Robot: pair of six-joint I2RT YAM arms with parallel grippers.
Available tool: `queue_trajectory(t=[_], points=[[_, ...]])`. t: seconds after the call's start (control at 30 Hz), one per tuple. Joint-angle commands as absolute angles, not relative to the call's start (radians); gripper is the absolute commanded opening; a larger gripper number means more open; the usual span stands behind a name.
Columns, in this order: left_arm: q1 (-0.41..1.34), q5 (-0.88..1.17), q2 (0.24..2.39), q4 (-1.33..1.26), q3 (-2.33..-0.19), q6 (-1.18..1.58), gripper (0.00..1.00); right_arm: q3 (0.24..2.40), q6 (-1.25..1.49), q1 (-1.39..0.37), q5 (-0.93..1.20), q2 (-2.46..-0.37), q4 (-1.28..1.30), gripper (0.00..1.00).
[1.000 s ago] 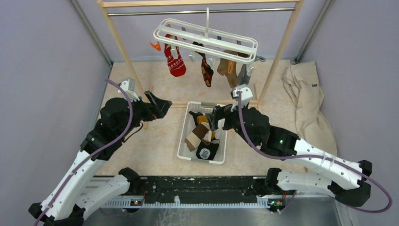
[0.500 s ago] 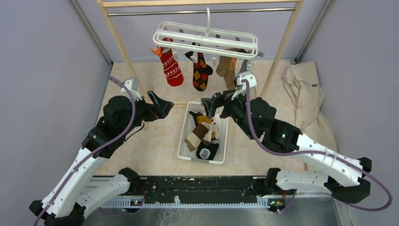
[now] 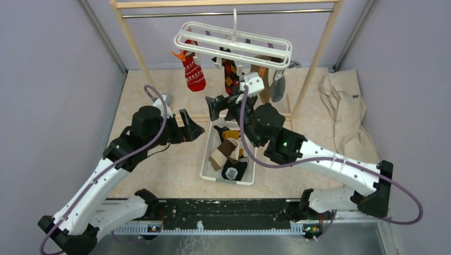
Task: Remove the socks clipped to the hanger
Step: Adjust the hanger on the clothesline.
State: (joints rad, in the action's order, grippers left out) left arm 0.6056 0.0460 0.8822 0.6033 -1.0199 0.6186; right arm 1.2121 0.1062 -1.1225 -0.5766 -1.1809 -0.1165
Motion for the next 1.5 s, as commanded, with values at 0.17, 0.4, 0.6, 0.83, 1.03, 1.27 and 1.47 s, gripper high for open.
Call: queue_trajectory(t=[0.17,0.4,0.6,0.83,1.03,1.27,1.47], points=[[0.609,0.079,0.861,0.658,-1.057,0.609,0.99,1.328,0.094,-1.095,-0.601,-1.302,-0.268,0.97],[0.61,0.11,0.922,0.536,-1.032,0.609,0.99,1.288,0.184,-1.068,-0.563,-1.283,-0.22,0.9],[0.612,0.155,1.042,0.462,-1.091,0.603,0.99,1.238,0.204,-1.065,-0.534,-1.241,-0.204,0.65],[0.613,0.169,1.099,0.391,-1.127,0.609,0.99,1.239,0.219,-1.009,-0.466,-1.192,-0.13,0.33],[0.615,0.156,1.085,0.356,-1.115,0.605,0.99,1.321,0.337,-0.891,-0.303,-1.181,0.086,0.16],[0.614,0.119,1.028,0.3,-1.072,0.583,0.99,1.455,0.338,-0.791,-0.259,-1.163,0.373,0.18],[0.614,0.108,1.055,0.309,-1.123,0.551,0.99,1.482,0.343,-0.696,-0.284,-1.128,0.415,0.28]])
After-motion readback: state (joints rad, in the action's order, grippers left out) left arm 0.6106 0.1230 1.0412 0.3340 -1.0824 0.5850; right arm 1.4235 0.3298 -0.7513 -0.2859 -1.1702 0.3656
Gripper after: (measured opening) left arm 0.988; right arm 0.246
